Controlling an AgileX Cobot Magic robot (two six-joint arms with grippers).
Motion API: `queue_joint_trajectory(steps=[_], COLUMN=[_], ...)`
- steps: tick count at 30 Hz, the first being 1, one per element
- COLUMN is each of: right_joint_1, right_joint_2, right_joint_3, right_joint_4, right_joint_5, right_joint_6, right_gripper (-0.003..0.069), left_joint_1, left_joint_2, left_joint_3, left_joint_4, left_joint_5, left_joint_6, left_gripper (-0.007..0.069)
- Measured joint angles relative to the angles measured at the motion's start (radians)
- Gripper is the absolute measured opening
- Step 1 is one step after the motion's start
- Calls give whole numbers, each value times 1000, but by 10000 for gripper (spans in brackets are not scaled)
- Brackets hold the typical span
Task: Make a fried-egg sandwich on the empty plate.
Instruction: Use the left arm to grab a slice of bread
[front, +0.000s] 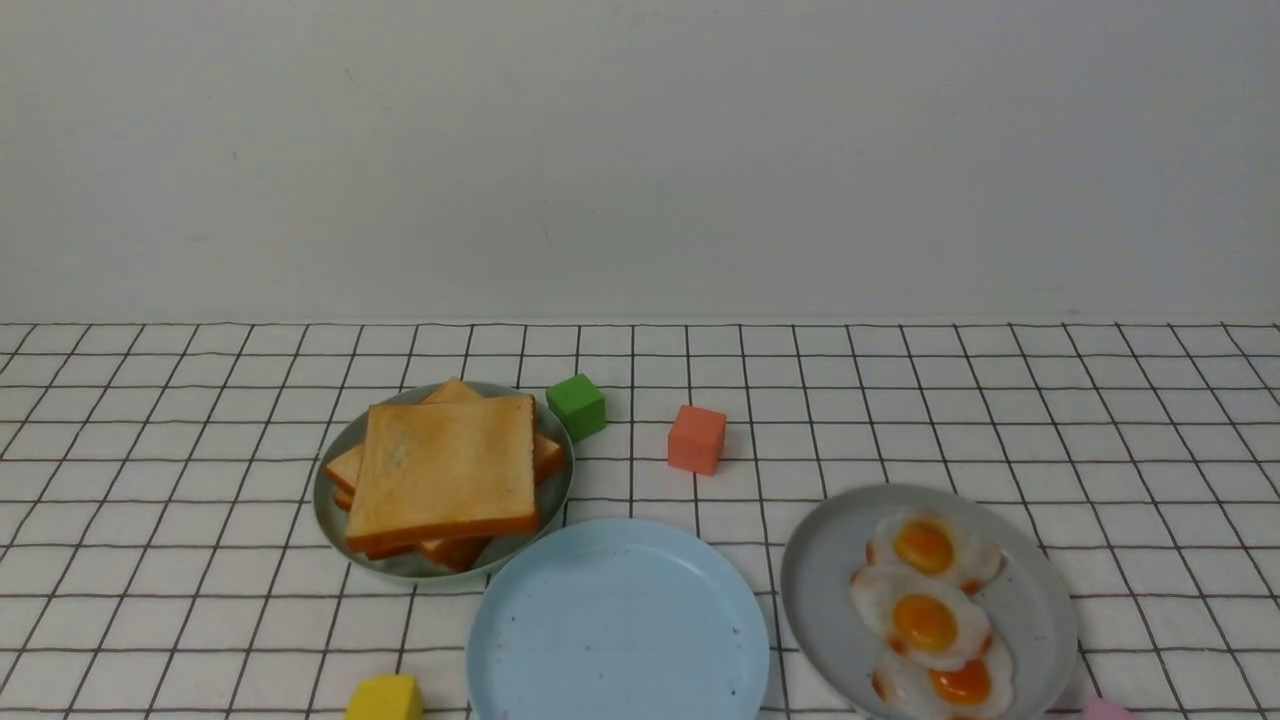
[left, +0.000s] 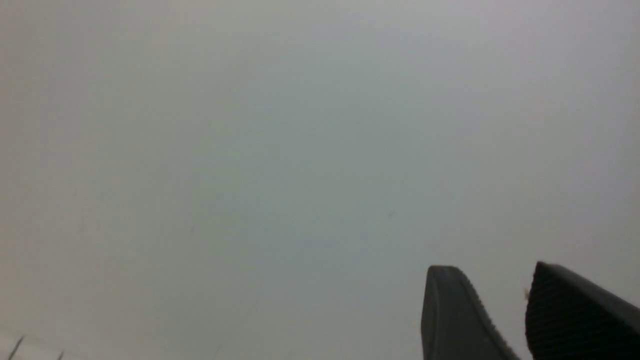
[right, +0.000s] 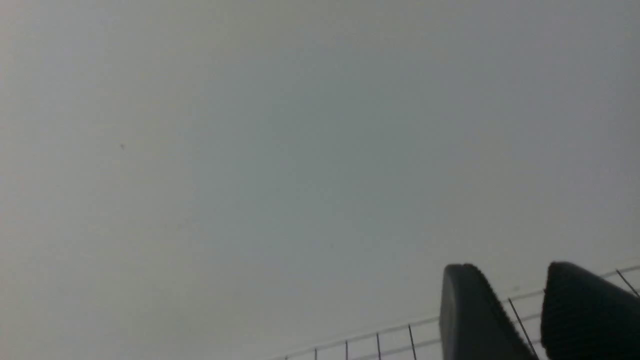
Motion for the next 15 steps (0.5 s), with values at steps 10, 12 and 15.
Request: queue_joint_trajectory(steps=[10,12,15], right_joint_1=[84,125,188], right_joint_2=[218,237,267], right_joint_3=[53,86,121], right_joint_4=[61,88,127], right_joint_5=[68,98,173], right_joint_6=[-35,-37,-38], right_gripper=[242,242,242], left_joint_1=[0,0,0], left_joint_2=[405,481,592], left_joint_3=[-78,-78,-85], left_joint_4=[196,195,154], left_joint_5=[309,294,284], left_joint_6=[28,2,-10], left_gripper=[238,238,238])
